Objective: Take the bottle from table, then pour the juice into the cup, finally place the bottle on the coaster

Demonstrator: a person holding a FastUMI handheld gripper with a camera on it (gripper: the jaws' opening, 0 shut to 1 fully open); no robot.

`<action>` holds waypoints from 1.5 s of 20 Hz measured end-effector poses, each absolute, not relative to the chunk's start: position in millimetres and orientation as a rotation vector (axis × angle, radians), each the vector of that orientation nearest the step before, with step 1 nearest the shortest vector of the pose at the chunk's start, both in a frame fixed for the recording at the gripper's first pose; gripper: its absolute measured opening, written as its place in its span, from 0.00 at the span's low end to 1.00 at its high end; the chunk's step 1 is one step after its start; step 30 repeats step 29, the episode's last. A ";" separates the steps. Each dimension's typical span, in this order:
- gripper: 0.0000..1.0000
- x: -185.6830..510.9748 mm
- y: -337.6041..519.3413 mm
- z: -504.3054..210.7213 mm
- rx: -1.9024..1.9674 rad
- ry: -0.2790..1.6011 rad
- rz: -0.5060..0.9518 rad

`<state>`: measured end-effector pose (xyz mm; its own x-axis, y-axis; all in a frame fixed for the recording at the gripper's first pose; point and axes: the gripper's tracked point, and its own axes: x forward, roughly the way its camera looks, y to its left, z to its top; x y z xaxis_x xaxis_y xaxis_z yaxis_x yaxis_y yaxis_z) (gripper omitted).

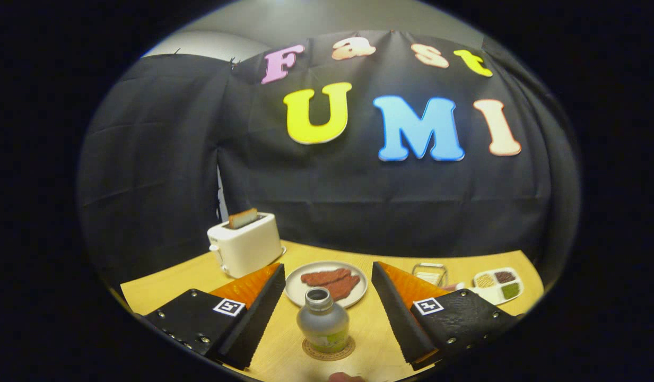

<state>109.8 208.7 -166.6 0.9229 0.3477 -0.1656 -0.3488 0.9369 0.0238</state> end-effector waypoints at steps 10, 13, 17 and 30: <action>0.99 75.0 93.5 11.3 -0.089 0.045 0.082; 0.99 67.2 71.0 42.9 -0.088 0.027 0.049; 0.99 59.1 49.0 61.0 -0.059 -0.009 0.043; 0.99 44.1 -8.9 37.2 -0.019 -0.047 0.089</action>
